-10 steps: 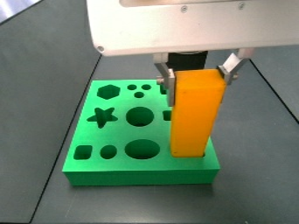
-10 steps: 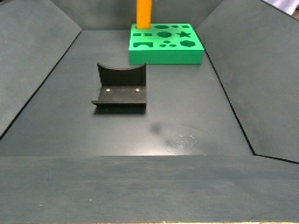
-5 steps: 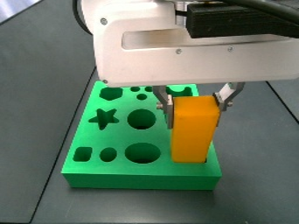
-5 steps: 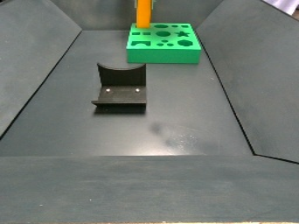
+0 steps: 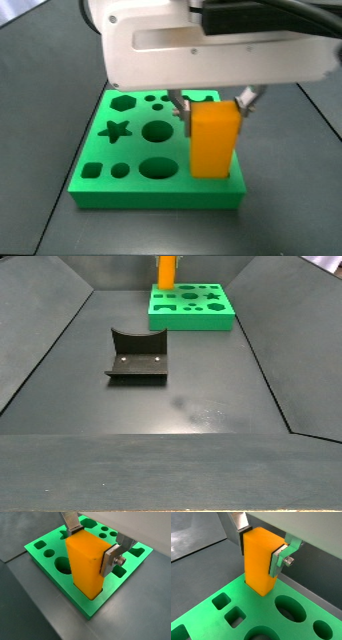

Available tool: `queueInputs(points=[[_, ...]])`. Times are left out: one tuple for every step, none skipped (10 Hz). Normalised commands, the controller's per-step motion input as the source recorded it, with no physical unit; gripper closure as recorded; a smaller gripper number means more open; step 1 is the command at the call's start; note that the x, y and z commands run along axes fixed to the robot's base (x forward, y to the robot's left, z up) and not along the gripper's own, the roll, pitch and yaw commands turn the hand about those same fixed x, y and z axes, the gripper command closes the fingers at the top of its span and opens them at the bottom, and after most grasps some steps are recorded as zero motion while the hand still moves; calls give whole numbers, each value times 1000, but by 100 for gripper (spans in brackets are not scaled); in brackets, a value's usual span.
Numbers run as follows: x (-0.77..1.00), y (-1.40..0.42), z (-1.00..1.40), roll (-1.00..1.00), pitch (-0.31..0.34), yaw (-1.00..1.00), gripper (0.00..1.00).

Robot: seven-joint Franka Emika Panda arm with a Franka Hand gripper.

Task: Pick up the rectangle object. Move up. Place the rectangle object on the fixture. Regrasp the rectangle object. Move to above the board. Insert the rectangle object.
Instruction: Insert the rectangle object.

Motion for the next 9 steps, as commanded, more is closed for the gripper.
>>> queueInputs(points=[[0,0,-120,-37,-71,0,100],[-17,0,-123,-16,-64,0,100],[0,-3,-160,-29,-94,0,100],[0,-9,-254,0,-127,0,100],[0,-14,-417,0,-196,0,100],[0,0,-486,0,-290,0,100],[0,0,-446,0,-274,0,100],[0,-14,-314,0,-207,0,100],[0,-9,-380,0,-217,0,100]])
